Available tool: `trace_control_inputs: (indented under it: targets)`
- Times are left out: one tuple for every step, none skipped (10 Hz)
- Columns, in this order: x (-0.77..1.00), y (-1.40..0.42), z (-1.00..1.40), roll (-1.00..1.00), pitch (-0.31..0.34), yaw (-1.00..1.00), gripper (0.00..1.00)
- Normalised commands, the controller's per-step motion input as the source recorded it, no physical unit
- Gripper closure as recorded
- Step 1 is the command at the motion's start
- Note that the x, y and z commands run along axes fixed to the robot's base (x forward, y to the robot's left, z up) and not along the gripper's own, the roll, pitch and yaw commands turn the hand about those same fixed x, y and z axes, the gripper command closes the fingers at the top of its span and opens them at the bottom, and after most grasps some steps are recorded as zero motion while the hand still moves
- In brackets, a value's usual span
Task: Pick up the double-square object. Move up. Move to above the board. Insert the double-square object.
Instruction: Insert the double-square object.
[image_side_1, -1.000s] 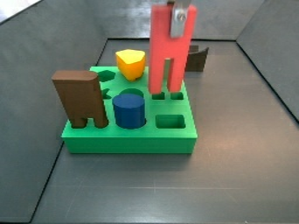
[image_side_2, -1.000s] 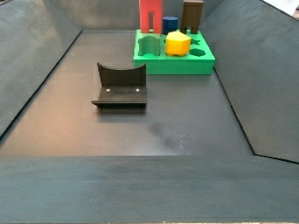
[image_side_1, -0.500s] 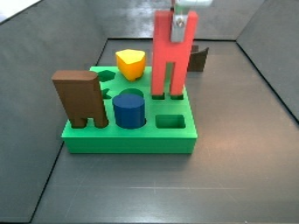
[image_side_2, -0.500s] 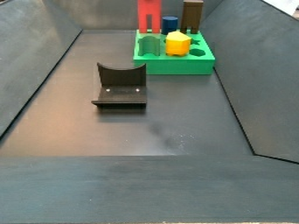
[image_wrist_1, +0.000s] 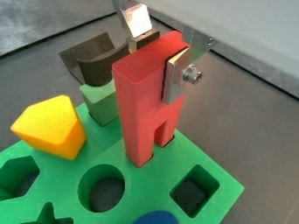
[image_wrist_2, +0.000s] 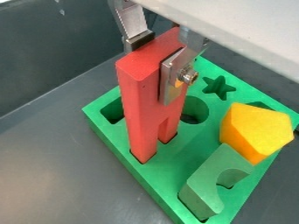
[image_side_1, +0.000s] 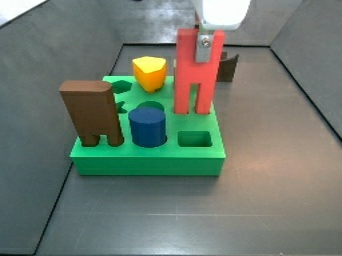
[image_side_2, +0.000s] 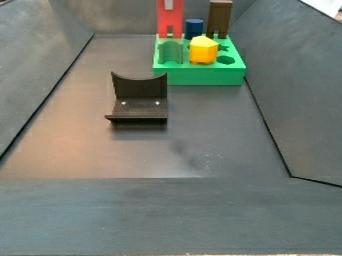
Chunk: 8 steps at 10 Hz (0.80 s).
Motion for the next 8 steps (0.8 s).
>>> trace_control_inputs:
  targets:
    - [0.00,0.00,-0.38,0.00,-0.047,-0.11,1.00]
    - [0.03,0.00,-0.45,0.00,-0.057,-0.20,1.00]
    - [0.04,0.00,-0.44,-0.06,-0.163,-0.19,1.00]
    - [0.02,0.00,-0.47,-0.04,-0.187,-0.19,1.00]
    - [0.07,-0.01,-0.29,-0.01,-0.117,-0.15,1.00]
    - [0.25,0.00,-0.12,-0.07,-0.059,-0.11,1.00]
    - [0.14,0.00,-0.04,-0.05,-0.039,-0.11,1.00]
    - [0.00,0.00,0.00,0.00,0.000,0.00,1.00]
